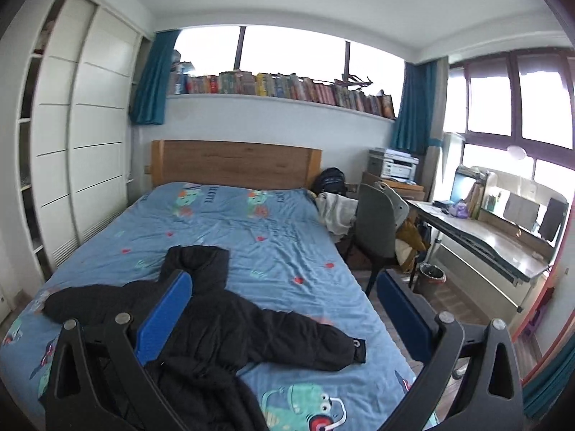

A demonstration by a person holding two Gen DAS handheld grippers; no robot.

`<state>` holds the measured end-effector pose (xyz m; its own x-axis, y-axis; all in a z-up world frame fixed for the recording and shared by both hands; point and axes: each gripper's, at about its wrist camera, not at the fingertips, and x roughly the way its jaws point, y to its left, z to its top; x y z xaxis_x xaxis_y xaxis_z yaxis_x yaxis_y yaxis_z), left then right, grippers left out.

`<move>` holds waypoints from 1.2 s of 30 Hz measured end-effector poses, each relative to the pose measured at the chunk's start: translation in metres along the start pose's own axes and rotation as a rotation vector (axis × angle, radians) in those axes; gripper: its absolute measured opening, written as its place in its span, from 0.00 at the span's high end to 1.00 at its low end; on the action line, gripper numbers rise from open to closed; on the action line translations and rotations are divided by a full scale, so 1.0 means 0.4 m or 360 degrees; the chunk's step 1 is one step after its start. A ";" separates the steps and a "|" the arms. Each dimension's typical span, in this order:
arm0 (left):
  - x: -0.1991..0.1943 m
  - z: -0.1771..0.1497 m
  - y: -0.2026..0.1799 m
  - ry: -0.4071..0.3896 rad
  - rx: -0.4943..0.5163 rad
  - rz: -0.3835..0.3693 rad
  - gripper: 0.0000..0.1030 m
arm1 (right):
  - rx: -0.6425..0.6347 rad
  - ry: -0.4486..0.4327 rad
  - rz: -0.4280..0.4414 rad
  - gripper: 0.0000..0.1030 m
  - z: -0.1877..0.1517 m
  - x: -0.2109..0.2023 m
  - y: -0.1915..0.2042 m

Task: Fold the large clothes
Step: 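Lower the right tool onto the coat sleeve cuff and close it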

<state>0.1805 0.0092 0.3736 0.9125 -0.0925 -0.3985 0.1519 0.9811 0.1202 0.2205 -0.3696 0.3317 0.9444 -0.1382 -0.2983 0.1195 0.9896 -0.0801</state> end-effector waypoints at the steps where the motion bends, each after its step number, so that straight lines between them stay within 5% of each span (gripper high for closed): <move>1: 0.024 0.029 -0.003 -0.0022 0.0013 0.0029 0.01 | 0.0008 0.0005 -0.0014 0.00 0.002 0.026 -0.010; 5: 0.139 0.042 -0.012 0.0010 0.0078 0.0000 0.01 | 0.0043 0.0059 -0.0057 0.00 -0.028 0.153 -0.043; 9: 0.334 -0.084 -0.045 0.0217 0.0115 -0.0037 0.00 | 0.0136 0.0236 -0.0051 0.00 -0.145 0.309 -0.071; 15: 0.593 -0.312 -0.045 0.0442 0.0098 0.0065 0.01 | 0.0408 0.0581 -0.0077 0.00 -0.420 0.591 -0.160; 20: 0.742 -0.400 0.000 0.0568 -0.0067 0.0126 0.01 | 0.0798 0.0805 -0.0179 0.00 -0.651 0.783 -0.308; 27: 0.879 -0.452 0.032 0.0648 -0.0164 0.0202 0.01 | 0.1344 0.0870 -0.0109 0.00 -0.876 0.954 -0.447; 34: 0.927 -0.487 0.072 0.0693 -0.0183 0.0282 0.01 | 0.1586 0.0873 -0.0094 0.01 -0.984 1.066 -0.470; 36: 0.928 -0.495 0.083 0.0704 -0.0186 0.0307 0.01 | 0.1621 0.0849 -0.0088 0.17 -0.994 1.083 -0.471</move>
<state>0.4490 0.0413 0.0494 0.6673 0.1490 -0.7297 -0.0706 0.9880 0.1372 0.4852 -0.6319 -0.1604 0.7096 0.0585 -0.7022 0.5780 0.5216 0.6276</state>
